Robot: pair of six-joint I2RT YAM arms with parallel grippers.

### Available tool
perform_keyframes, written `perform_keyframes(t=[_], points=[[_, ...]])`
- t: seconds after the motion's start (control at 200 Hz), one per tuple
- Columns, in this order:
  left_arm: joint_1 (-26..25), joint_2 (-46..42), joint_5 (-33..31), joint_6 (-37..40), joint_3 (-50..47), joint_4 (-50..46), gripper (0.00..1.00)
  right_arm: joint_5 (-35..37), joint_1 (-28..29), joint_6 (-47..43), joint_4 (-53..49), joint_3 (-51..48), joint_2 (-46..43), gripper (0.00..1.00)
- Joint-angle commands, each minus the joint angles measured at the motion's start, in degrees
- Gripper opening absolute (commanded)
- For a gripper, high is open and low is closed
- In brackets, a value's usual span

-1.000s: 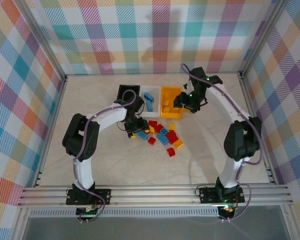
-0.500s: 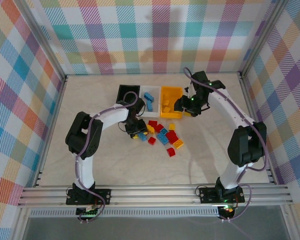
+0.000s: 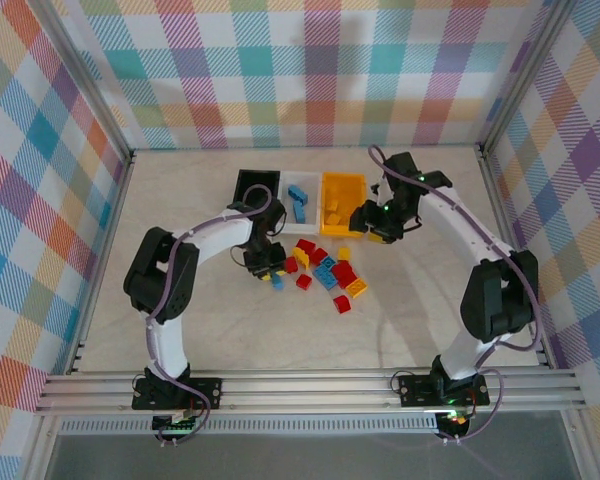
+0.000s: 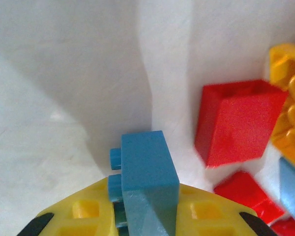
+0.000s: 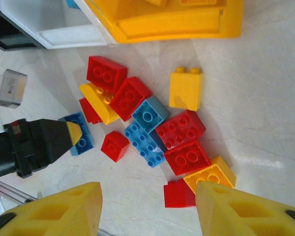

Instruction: Sort the legos into containers by color

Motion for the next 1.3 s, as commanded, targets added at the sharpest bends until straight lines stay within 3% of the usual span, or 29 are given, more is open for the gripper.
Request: perform_keyframes(t=[0.0, 0.14, 0.245, 0.595, 0.77, 0.88, 1.165, 1.295], points=[[1.4, -7.2, -0.9, 2.3, -0.5, -6.1, 0.20, -1.3, 0.6, 1.4, 0.7, -2.9, -2.7, 0.53], [3.5, -11.2, 1.3, 3.4, 1.6, -6.5, 0.21, 0.0, 2.9, 1.4, 0.7, -6.8, -3.4, 0.53], [4.6, -9.1, 2.3, 4.2, 8.0, -5.7, 0.22, 0.7, 4.9, 2.1, 1.0, -9.6, -3.8, 0.53], [5.6, 18.8, 1.8, 7.6, 48.0, -11.5, 0.22, 4.2, 10.3, 3.9, 0.4, -13.7, -4.7, 0.53], [5.6, 28.5, 1.2, 8.3, 59.3, -14.0, 0.24, 5.2, 10.7, 4.0, -0.3, -14.8, -5.3, 0.54], [5.6, 30.2, 1.3, 7.8, 61.0, -13.4, 0.40, 6.3, 10.7, 3.3, -1.0, -14.8, -5.1, 0.54], [5.2, 25.8, 3.0, 6.6, 58.7, -12.2, 0.55, 8.3, 10.7, 1.3, -1.2, -14.4, -0.1, 0.58], [4.9, 19.9, 3.5, 6.3, 54.1, -10.7, 0.59, 9.3, 10.9, 0.3, -0.5, -14.4, 2.0, 0.65]])
